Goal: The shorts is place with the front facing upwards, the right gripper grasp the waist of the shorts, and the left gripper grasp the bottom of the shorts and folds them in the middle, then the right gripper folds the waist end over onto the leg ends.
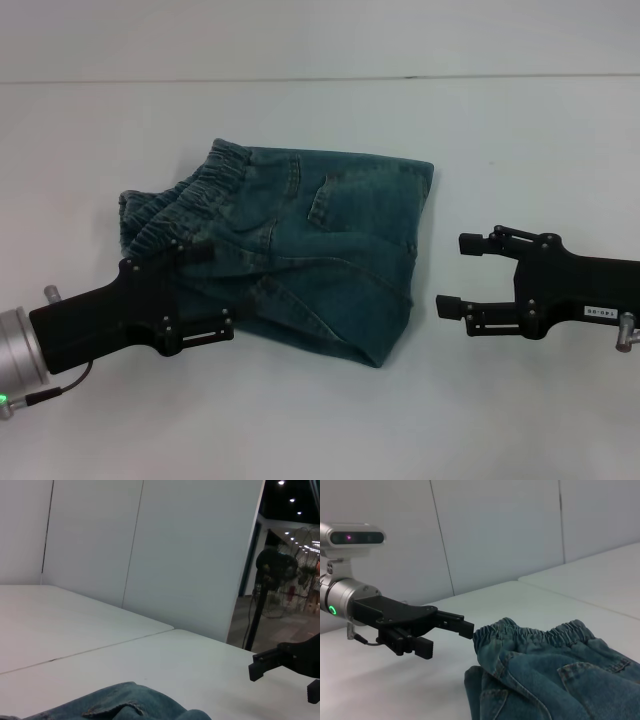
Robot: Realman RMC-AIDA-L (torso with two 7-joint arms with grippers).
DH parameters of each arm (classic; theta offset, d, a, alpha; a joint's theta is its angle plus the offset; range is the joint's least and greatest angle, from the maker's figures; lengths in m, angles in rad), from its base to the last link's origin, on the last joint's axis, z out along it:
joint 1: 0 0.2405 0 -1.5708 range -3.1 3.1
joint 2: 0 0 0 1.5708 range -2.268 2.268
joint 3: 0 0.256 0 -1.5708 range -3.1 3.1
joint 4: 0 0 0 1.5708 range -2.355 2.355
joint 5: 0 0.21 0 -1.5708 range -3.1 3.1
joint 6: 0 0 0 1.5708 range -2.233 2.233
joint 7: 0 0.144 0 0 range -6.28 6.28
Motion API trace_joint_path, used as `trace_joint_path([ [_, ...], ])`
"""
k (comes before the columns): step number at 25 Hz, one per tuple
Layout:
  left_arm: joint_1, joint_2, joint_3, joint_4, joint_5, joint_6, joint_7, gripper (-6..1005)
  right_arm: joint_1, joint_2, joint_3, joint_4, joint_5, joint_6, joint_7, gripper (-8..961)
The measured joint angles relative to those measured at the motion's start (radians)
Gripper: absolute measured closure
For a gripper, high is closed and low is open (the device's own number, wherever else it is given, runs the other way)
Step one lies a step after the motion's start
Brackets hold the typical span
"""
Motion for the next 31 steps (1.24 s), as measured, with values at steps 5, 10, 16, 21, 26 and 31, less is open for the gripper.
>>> trace_joint_path([
  [5,0.001,0.0,0.001,0.001,0.0,-0.01,0.0,62,0.003,0.0,-0.008,-0.001,-0.001,0.002,0.007,6],
  [10,0.001,0.0,0.012,0.001,0.0,-0.012,-0.001,64,0.005,0.0,-0.013,-0.002,-0.001,0.004,0.013,5],
  [16,0.002,0.0,0.013,0.001,0.0,-0.012,-0.002,67,0.008,0.0,-0.013,0.0,-0.001,0.005,0.016,6],
  [21,0.002,0.0,0.013,0.001,0.0,-0.012,-0.003,70,0.01,0.001,-0.015,0.001,-0.002,0.006,0.027,5],
  [26,0.003,0.0,0.013,0.001,0.0,-0.013,-0.003,72,0.011,0.002,-0.015,0.002,-0.003,0.007,0.028,6],
  [31,0.002,0.0,0.013,0.001,0.0,-0.014,-0.003,72,0.011,0.002,-0.014,0.002,-0.003,0.007,0.028,6],
])
